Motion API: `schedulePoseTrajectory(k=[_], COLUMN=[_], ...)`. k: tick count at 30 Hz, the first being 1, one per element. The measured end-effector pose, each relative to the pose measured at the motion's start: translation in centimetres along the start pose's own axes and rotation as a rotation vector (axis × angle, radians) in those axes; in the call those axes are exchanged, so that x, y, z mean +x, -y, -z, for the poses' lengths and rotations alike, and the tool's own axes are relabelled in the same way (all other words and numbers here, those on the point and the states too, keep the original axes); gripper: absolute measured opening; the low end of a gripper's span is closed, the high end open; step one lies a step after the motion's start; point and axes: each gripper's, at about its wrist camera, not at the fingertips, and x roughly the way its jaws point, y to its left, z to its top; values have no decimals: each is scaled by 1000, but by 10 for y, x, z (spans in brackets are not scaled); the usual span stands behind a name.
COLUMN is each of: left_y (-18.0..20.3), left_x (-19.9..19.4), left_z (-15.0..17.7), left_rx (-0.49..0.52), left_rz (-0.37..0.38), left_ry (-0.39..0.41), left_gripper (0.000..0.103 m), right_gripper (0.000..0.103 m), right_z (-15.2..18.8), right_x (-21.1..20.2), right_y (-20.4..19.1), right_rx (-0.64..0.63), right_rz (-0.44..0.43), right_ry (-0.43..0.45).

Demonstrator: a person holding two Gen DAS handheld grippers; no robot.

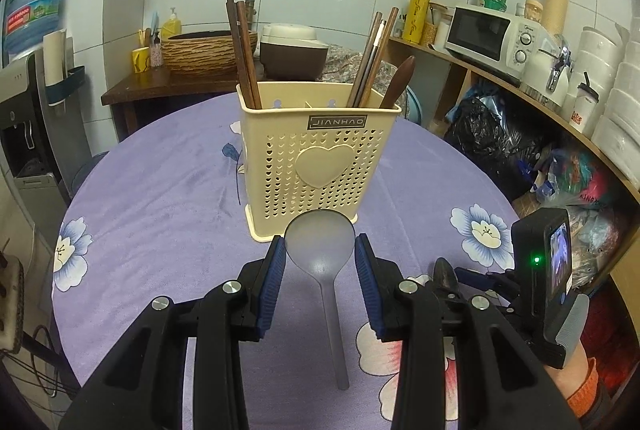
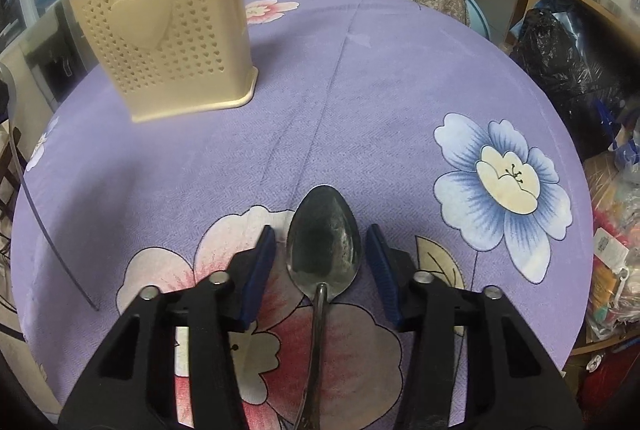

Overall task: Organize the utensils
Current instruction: 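Lift both spoons and carry them toward the beige holder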

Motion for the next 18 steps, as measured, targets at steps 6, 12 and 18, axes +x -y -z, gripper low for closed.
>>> schedulePoseTrajectory(k=[6,12,18], left_y=[-2,-2,-4], left_x=[-2,-2,-2], left_z=[2,2,2], left_rx=[2,2,0], left_rz=[8,7,8], left_ry=[1,1,1], left_gripper=[36,36,36], right_gripper=[38,38,38], right_z=[0,-6,-18], right_x=[-2,-44,-118], right_y=[-3,-3,5], right_rx=[-17,-10,20], right_rz=[4,-67,-194], right_ry=[4,97,254])
